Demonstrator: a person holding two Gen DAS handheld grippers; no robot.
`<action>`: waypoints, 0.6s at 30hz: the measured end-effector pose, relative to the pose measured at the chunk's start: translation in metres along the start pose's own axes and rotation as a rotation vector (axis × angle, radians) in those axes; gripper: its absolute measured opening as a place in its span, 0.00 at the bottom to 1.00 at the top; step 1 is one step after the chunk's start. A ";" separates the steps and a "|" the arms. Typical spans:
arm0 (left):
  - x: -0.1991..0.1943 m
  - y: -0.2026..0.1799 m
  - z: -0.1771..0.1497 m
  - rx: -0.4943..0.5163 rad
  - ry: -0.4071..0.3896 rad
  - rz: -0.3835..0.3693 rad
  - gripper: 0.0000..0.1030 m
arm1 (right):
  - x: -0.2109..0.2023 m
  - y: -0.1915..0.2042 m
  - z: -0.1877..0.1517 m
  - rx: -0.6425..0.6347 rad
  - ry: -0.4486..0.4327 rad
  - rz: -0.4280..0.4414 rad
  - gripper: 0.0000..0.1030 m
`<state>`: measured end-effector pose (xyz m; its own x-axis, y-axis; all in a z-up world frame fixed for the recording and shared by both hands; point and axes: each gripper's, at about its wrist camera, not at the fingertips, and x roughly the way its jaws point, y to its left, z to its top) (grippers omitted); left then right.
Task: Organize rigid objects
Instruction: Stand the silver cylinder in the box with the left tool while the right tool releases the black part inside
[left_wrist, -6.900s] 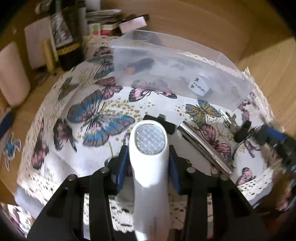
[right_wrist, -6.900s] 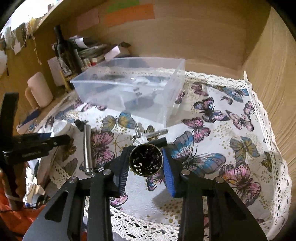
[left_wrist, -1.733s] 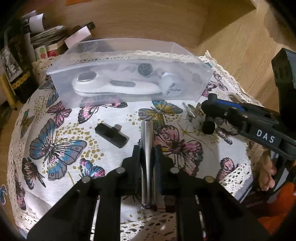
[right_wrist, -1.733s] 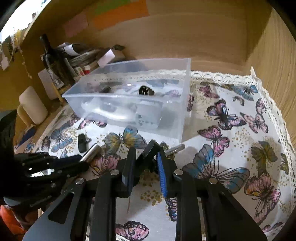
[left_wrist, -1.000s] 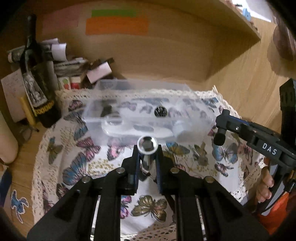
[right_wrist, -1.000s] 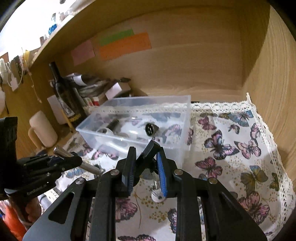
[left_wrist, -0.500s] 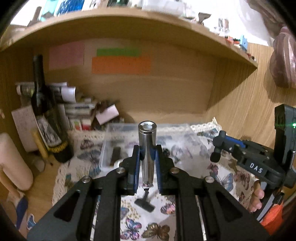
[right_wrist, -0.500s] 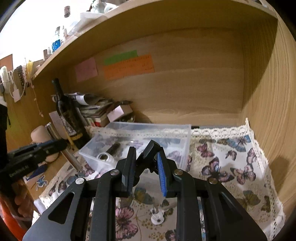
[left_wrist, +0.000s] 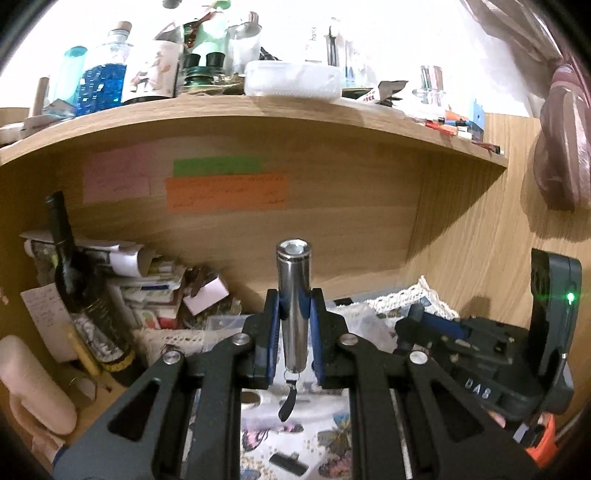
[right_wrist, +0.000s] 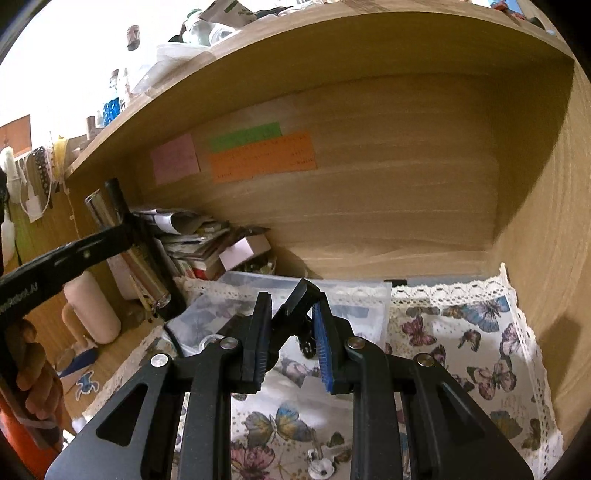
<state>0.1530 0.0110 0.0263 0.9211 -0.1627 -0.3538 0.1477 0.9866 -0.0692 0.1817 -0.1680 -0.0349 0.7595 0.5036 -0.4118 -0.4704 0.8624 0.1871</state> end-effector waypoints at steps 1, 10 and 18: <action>0.005 0.000 0.002 -0.003 0.003 -0.006 0.14 | 0.002 0.000 0.001 -0.003 -0.001 -0.001 0.20; 0.055 0.002 0.007 -0.002 0.051 0.005 0.14 | 0.023 -0.005 0.008 -0.032 0.032 -0.020 0.20; 0.102 0.019 -0.003 -0.045 0.152 0.016 0.14 | 0.059 -0.019 -0.002 0.002 0.137 -0.007 0.20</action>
<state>0.2484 0.0127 -0.0133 0.8573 -0.1501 -0.4925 0.1138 0.9881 -0.1032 0.2342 -0.1544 -0.0648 0.6944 0.4858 -0.5308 -0.4644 0.8661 0.1851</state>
